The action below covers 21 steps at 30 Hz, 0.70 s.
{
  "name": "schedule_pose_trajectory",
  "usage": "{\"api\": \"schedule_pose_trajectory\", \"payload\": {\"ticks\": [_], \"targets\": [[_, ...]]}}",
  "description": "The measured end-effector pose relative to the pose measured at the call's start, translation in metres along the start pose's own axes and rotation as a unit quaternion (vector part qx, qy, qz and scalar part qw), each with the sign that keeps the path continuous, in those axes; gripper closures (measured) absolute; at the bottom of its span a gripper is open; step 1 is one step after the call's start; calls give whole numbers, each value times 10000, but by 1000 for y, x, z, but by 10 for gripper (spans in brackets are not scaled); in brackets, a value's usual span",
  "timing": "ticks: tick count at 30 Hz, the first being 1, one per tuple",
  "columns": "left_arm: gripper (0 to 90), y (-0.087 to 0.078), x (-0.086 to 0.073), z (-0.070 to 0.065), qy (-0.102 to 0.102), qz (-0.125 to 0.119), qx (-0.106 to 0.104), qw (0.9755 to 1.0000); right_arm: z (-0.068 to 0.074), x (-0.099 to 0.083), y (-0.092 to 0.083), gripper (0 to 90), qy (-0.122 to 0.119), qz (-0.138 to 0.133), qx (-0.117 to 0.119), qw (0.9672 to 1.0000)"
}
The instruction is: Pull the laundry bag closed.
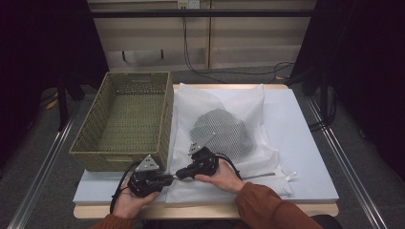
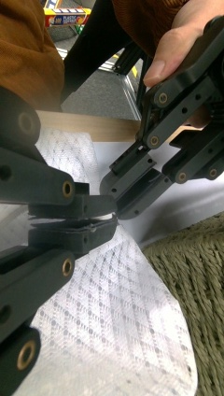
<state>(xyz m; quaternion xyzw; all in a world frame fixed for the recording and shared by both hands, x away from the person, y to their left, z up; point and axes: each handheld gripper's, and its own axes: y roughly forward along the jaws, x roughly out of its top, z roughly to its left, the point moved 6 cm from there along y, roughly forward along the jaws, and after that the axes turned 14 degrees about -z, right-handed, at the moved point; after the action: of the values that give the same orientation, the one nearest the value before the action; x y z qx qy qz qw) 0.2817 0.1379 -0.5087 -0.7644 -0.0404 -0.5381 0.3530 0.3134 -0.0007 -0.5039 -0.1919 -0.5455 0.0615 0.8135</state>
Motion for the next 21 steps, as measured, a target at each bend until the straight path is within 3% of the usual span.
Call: {"api": "schedule_pose_trajectory", "payload": {"ticks": [2,5,10,14,17,21], "targets": [[792,1,-2,0,72,104,56,9999,0,-2,3,870,-34,74,-36,10000],[721,-1,-6,4,3,183,160,9997,0,0,2,882,-47,22,-80,10000],[644,0,-5,7,-100,128,27,9999,-1,6,-7,900,-26,-126,-77,9999],[692,1,-6,4,44,246,122,9996,-3,3,-4,888,17,-28,-114,9999],[709,-1,-9,3,64,271,62,9996,-4,2,3,797,48,22,-84,10000],[742,-2,-10,3,128,339,54,9993,-5,2,10,772,68,59,-129,9999]]}}
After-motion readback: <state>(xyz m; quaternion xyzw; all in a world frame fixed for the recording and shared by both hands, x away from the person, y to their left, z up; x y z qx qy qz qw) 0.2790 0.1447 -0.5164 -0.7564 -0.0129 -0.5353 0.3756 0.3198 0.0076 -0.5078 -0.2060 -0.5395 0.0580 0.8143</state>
